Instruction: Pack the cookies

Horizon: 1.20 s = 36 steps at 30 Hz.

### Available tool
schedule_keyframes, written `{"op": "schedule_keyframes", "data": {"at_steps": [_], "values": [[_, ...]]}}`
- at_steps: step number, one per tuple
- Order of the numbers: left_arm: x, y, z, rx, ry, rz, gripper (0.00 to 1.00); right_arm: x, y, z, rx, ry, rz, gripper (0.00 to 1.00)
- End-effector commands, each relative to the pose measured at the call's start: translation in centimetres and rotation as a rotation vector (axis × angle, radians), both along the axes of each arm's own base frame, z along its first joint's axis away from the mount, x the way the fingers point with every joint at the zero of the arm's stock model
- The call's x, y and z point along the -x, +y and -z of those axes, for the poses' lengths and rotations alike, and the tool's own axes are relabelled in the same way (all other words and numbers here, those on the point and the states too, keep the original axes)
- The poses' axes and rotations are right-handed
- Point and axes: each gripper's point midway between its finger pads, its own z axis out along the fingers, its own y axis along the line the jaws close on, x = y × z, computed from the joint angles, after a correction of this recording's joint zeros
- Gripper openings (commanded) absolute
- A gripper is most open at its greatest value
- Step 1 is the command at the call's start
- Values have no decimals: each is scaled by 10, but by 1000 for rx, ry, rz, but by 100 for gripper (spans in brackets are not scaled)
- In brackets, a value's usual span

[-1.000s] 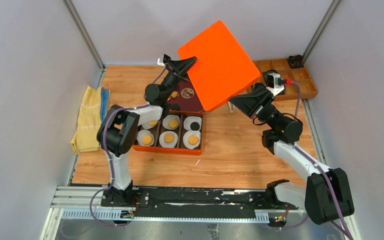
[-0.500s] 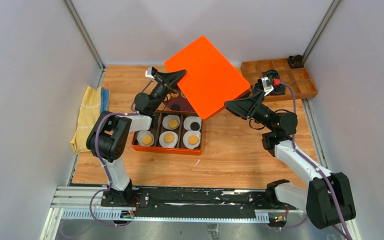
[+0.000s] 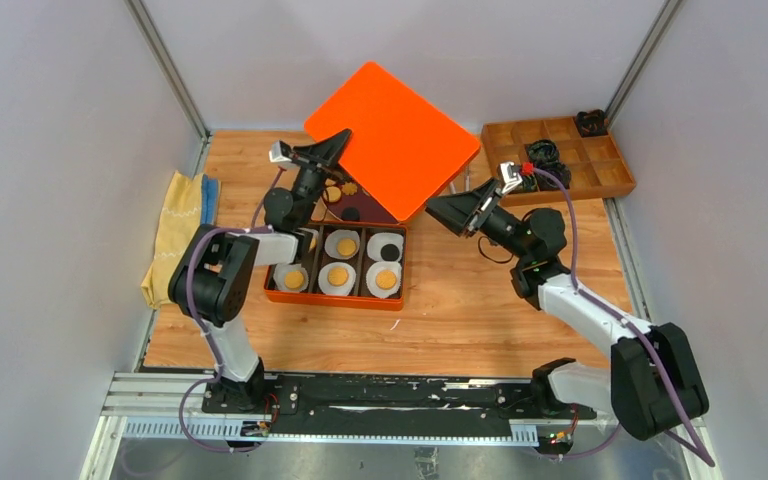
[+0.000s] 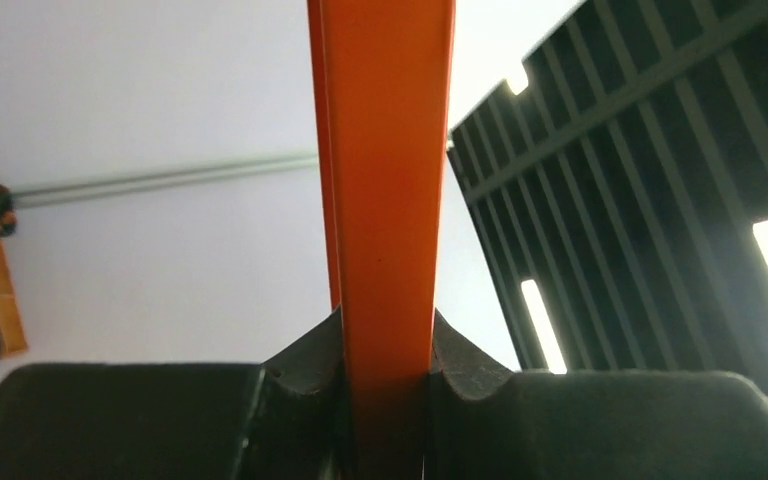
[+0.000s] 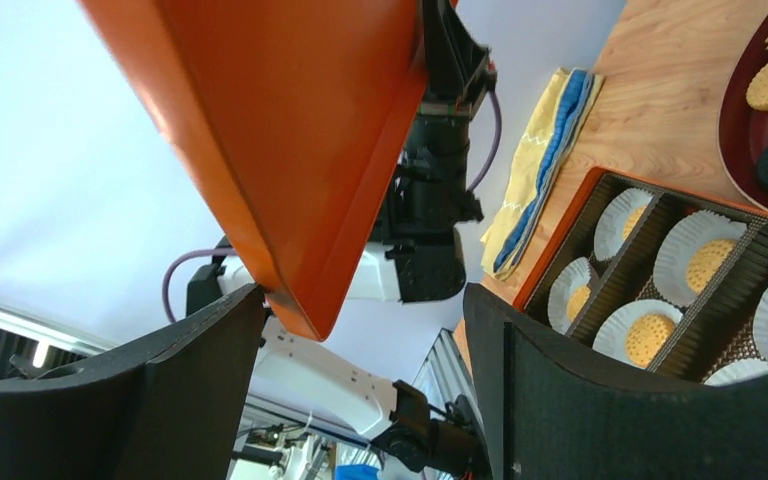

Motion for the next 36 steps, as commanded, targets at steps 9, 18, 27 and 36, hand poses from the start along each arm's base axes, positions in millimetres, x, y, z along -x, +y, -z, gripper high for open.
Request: {"op": "schedule_keyframes", "data": {"at_steps": [9,18,27,36], "values": [[44,12,-9,-192,35,-198,0,-43,21,-9,2,-88,145,77],[47,-20,15,-247,109,-165,0,-55,35,-6,-71,-54,100,17],[44,-50,36,-393,77,-56,0,-65,13,-21,-121,-21,111,0],[72,-72,106,-913,88,125,42,-110,-57,-54,-177,-32,225,0]]}}
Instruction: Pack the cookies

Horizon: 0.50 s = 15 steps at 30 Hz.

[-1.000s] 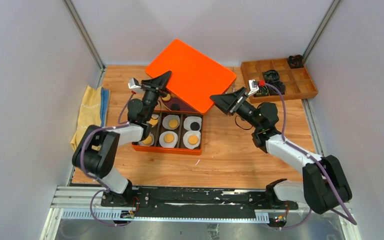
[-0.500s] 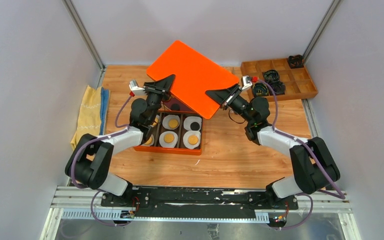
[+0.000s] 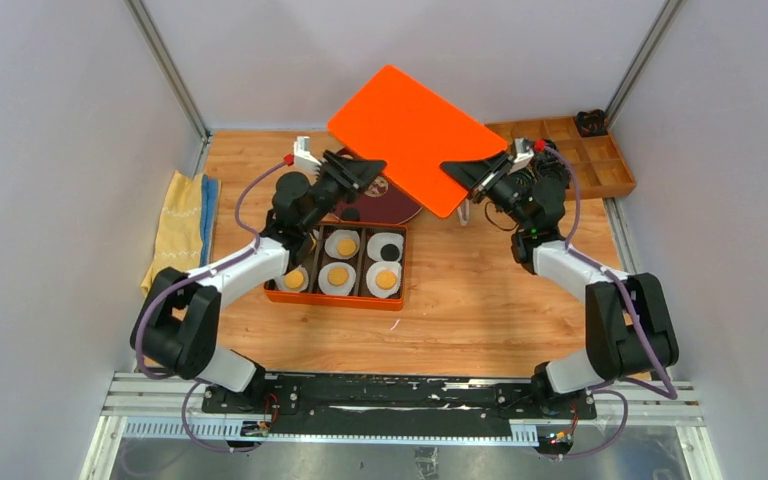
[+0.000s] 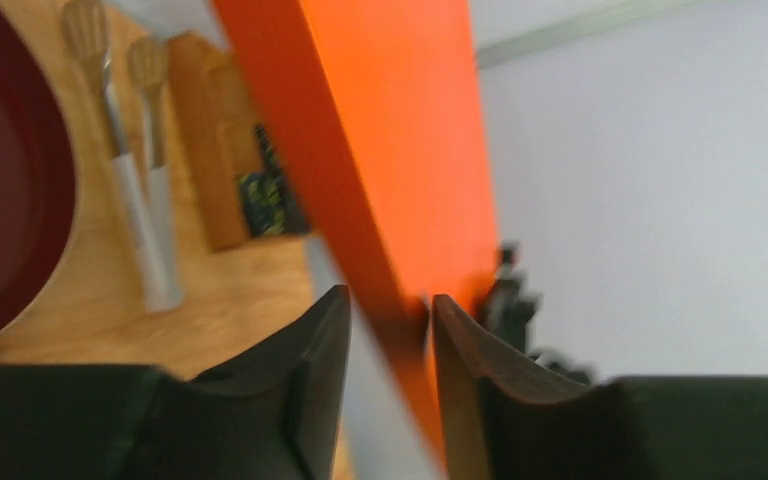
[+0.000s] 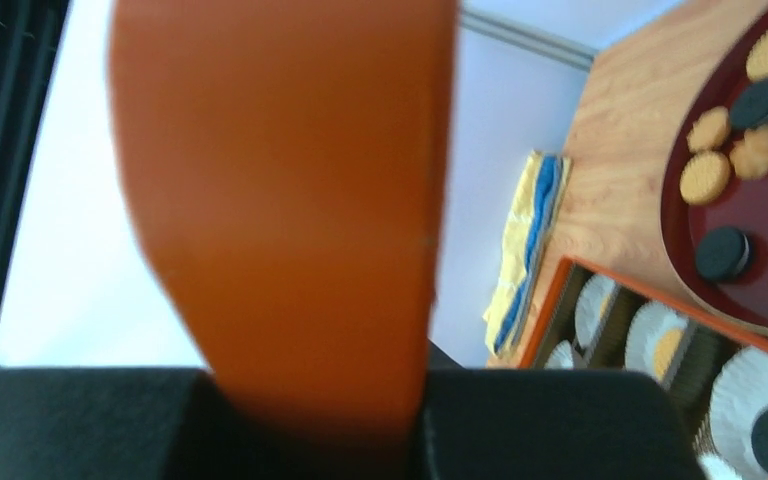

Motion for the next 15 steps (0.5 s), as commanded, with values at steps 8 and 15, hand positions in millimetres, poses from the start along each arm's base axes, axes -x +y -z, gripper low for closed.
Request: {"op": "schedule_keyframes", "data": {"at_steps": [8,15], "values": [[74,-9,107,-562,114,268,48,-71,-71,-93,-206,-158,146,0],[63,53,37,-863,46,-1,9,-98,-66,-56,-113,-1,-41,0]]}}
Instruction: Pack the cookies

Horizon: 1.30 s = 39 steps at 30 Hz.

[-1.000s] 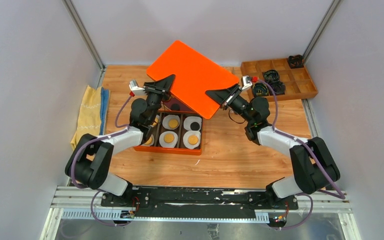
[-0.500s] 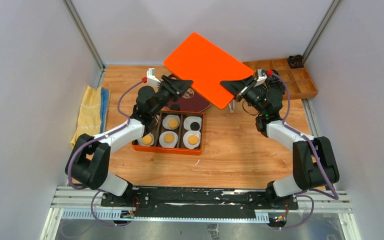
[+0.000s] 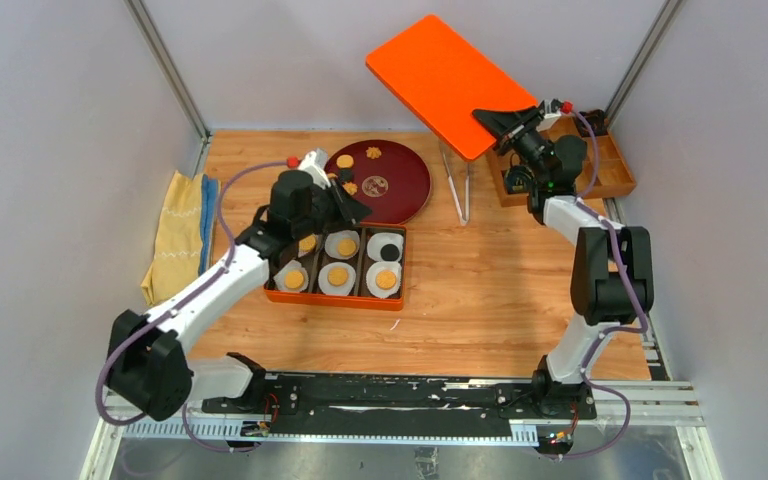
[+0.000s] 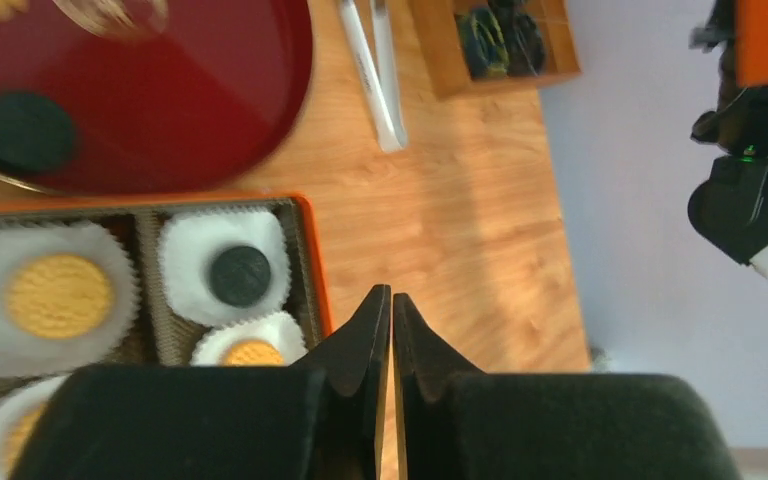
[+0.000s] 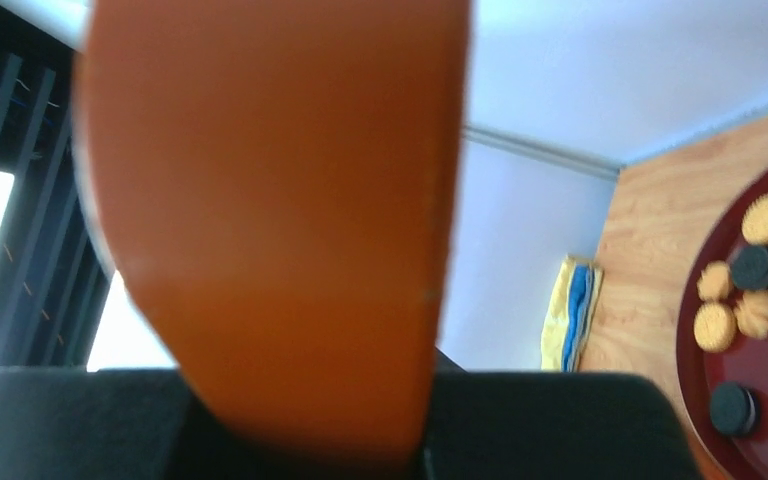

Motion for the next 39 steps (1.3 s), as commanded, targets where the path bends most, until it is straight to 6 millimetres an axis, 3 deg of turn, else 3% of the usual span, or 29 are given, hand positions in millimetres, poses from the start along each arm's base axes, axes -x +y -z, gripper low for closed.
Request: {"op": "schedule_keyframes", "data": {"at_steps": [1,2,4,7,11,17,23,25,28,33,39], "values": [[-14,61,-73,-292,-176,-187,8,11,9,6,75,31,-203,0],[-18,76,-97,-320,-210,-239,7,15,16,14,115,54,-273,0],[-26,103,-124,-348,-229,-317,6,29,31,24,176,91,-420,0],[-41,139,-133,-370,-204,-418,3,44,45,40,230,134,-532,0],[-54,165,-111,-442,-134,-493,0,74,73,71,339,188,-615,0],[-54,167,-64,-476,-86,-484,0,146,128,120,564,214,-755,0],[-41,163,-40,-466,-70,-446,0,187,184,139,585,152,-875,0],[-35,164,-34,-473,-62,-437,0,191,197,147,590,144,-887,0],[-29,163,-29,-470,-62,-423,0,180,202,158,578,140,-844,0],[-23,161,-18,-460,-55,-410,0,160,213,152,450,79,-764,0],[-19,159,-5,-463,-32,-391,0,148,217,162,292,116,-726,0]]}}
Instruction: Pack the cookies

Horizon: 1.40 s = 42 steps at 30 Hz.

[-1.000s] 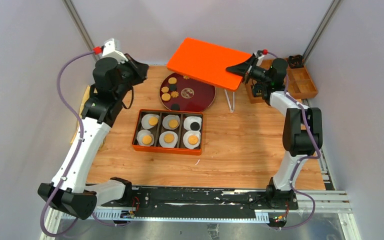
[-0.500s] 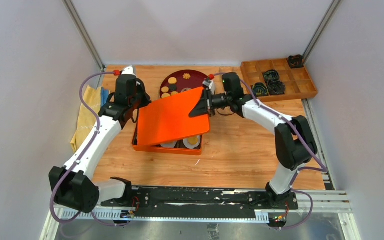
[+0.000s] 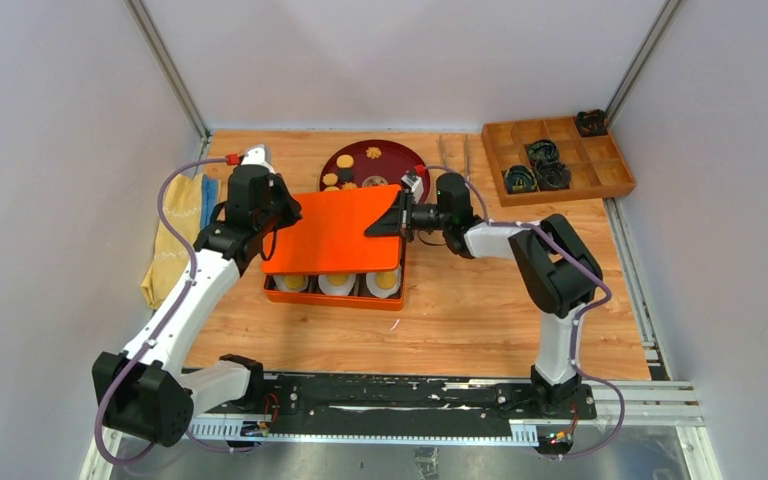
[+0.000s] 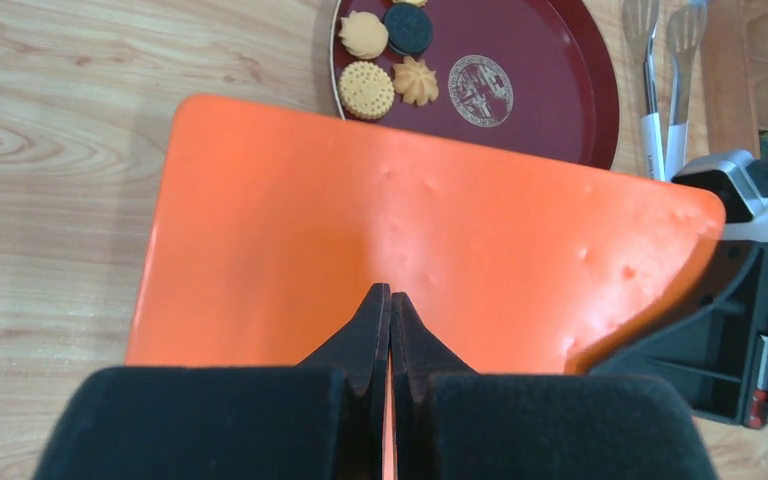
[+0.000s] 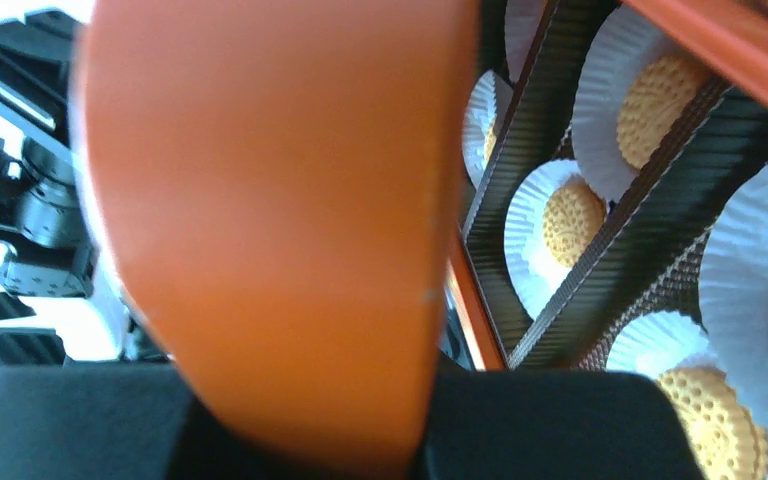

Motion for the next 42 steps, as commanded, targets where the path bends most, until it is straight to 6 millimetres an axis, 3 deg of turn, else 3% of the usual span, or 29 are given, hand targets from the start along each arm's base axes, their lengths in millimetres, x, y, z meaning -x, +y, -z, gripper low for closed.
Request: {"op": "schedule_keyframes", "data": {"at_steps": [1,6,15,30,42], "values": [[1,-1,4,3,-12,16,0,-11,3,-25,-187,-32,55,0],[2,-1,11,-4,4,21,0,-3,-1,8,-133,35,50,0],[2,-6,24,12,30,33,0,18,-11,27,-49,57,12,0],[-3,-10,46,20,74,42,0,29,3,39,-15,46,-90,0],[-3,-12,51,17,76,56,0,36,-4,49,75,6,-114,0]]}}
